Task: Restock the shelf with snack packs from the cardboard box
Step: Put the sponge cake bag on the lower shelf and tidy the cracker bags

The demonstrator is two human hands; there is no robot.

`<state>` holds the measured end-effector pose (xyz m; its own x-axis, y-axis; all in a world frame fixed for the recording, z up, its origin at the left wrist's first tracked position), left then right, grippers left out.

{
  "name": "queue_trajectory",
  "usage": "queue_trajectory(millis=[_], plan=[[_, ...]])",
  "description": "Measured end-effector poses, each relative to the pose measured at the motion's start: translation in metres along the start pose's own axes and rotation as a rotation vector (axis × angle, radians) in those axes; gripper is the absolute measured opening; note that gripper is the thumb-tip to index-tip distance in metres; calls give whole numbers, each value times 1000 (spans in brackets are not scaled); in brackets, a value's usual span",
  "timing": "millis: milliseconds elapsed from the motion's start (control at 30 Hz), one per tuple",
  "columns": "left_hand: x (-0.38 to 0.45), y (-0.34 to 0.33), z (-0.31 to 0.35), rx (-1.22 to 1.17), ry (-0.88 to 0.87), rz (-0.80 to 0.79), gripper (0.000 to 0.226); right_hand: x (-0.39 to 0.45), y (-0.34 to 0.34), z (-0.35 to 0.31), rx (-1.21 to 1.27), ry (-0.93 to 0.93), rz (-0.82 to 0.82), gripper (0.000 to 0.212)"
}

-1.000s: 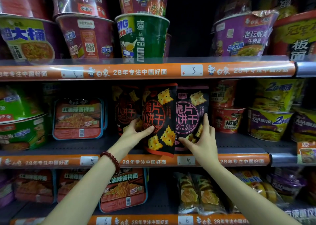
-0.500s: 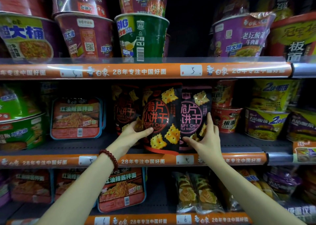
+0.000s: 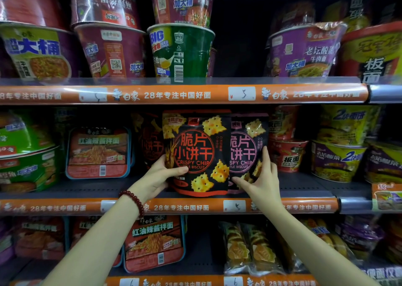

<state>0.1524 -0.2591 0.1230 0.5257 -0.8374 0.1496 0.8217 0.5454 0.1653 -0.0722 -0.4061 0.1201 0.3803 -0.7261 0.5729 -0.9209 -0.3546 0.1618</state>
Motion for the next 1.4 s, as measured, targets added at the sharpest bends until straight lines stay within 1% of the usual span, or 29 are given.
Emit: queue_trajectory(millis=[33,100,133,167,400,500,667,800,900,1000,1100,1167,1200,1233,1267,1333,1367,1400], plan=[[0,-1,1,-8,-13,-7,68,0,0,0,-3,2,-1,117],[0,-3,3,-22,-25,-43,92,-1,1,0,-7,3,1,117],[0,-4,4,-28,-30,-57,101,-1,1,0,-8,3,4,118],[0,-5,4,-31,-36,-72,105,-1,1,0,-10,4,6,118],[-2,-4,4,-17,-41,-163,109,0,0,1,-24,2,18,120],[-6,4,6,-25,-52,-143,113,0,-1,0,-30,6,22,119],[-18,36,11,-26,-95,-59,107,-1,-1,-2,-44,7,23,118],[-31,73,12,-3,-104,-5,110,-2,-2,-2,-56,2,25,118],[-37,101,10,6,-118,90,109,-2,-3,-2,-52,-8,30,118],[-39,120,4,34,-124,195,95,-2,-4,-3,-63,-7,36,119],[-34,122,-5,86,-107,296,78,-3,-5,-4,-53,-14,35,118],[-29,114,-9,88,-86,307,65,-3,-5,-5,-56,-14,29,119],[-26,109,-11,90,-74,290,63,-2,-5,-5,-55,-17,26,119],[-23,106,-12,103,-59,268,64,-1,-5,-5,-49,-22,24,120],[-21,102,-14,122,-39,242,70,-1,-6,-5,-44,-25,19,120],[-17,99,-15,160,-7,197,92,-1,-8,-6,-44,-18,6,121],[-16,97,-16,177,6,182,97,-1,-10,-6,-45,-15,1,121],[-14,96,-16,194,16,173,95,-1,-12,-7,-45,-13,-4,121]])
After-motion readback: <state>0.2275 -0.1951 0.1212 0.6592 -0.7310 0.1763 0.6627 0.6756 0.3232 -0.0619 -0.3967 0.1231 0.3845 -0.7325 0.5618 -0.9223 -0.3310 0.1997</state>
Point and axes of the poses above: each hand's wrist, its own x-axis towards the middle knuckle, its own y-axis out of the back of the hand, z = x × y, the point moved 6 cm from there along x, towards the middle knuckle, and after that the axes turned 14 degrees about x, right-handed, at the moved point
